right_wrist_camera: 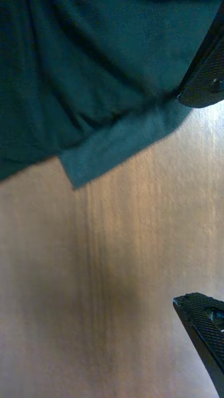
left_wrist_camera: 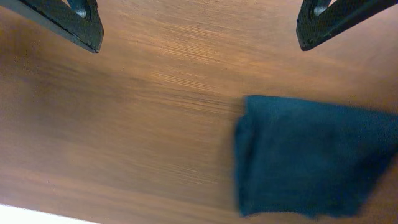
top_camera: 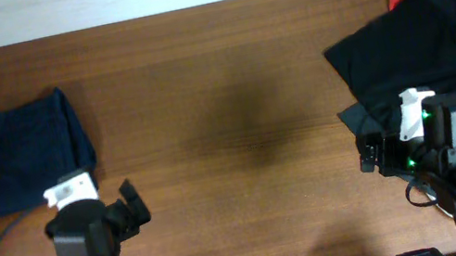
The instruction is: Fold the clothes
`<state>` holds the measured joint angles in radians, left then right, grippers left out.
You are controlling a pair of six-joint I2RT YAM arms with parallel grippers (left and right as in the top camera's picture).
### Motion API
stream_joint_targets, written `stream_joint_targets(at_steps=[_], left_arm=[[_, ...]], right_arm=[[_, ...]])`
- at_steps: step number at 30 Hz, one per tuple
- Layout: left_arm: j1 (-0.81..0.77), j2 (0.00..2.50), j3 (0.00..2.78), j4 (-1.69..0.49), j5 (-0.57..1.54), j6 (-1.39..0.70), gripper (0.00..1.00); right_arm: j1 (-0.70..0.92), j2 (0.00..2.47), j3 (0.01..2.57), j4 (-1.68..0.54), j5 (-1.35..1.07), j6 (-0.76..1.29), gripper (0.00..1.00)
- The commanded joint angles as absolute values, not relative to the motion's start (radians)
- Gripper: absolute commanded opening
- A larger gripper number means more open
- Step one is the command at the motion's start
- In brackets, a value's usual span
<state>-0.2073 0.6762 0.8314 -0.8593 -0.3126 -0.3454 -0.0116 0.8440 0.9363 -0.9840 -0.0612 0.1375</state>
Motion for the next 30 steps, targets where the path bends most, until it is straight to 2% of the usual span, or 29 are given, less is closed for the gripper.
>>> stream_joint_targets(at_steps=[1, 8, 10, 15, 17, 19, 22, 26, 28, 30], left_arm=[[-0.207, 0.632, 0.757, -0.804, -0.452, -0.411, 0.99], [-0.207, 0.639, 0.756, -0.809, -0.45, -0.411, 0.99], [-0.207, 0.639, 0.756, -0.809, -0.45, -0.411, 0.99], [-0.207, 0.639, 0.756, -0.809, -0.45, -0.411, 0.99], [-0.207, 0.639, 0.756, -0.809, -0.45, -0.411, 0.99], [-0.207, 0.639, 0.756, -0.809, -0.45, -0.411, 0.99], [-0.207, 0.639, 0.756, -0.809, -0.45, -0.411, 0.99], [-0.207, 0.639, 0.756, -0.809, -0.45, -0.411, 0.99], [-0.207, 0.639, 0.756, -0.809, -0.45, -0.411, 0.99], [-0.207, 0.639, 0.756, -0.809, -0.45, -0.411, 0.99]], right_arm=[[-0.007, 0.857, 0.929, -0.979, -0.002, 0.135, 0.99], [-0.002, 1.111, 0.928, -0.979, -0.002, 0.135, 0.99], [0.0, 1.118, 0.925, -0.978, -0.003, 0.135, 0.99], [0.001, 0.664, 0.921, -0.98, -0.002, 0.135, 0.99], [0.009, 0.382, 0.908, -0.981, 0.004, 0.135, 0.99], [0.076, 0.159, 0.787, -0.92, 0.016, 0.134, 0.99], [0.091, 0.023, 0.496, -0.62, -0.015, 0.135, 0.99], [0.091, 0.004, 0.043, 0.157, 0.02, 0.132, 0.99], [0.084, 0.003, 0.006, 0.157, 0.033, -0.057, 0.99], [0.057, 0.003, 0.006, 0.023, 0.035, -0.101, 0.99]])
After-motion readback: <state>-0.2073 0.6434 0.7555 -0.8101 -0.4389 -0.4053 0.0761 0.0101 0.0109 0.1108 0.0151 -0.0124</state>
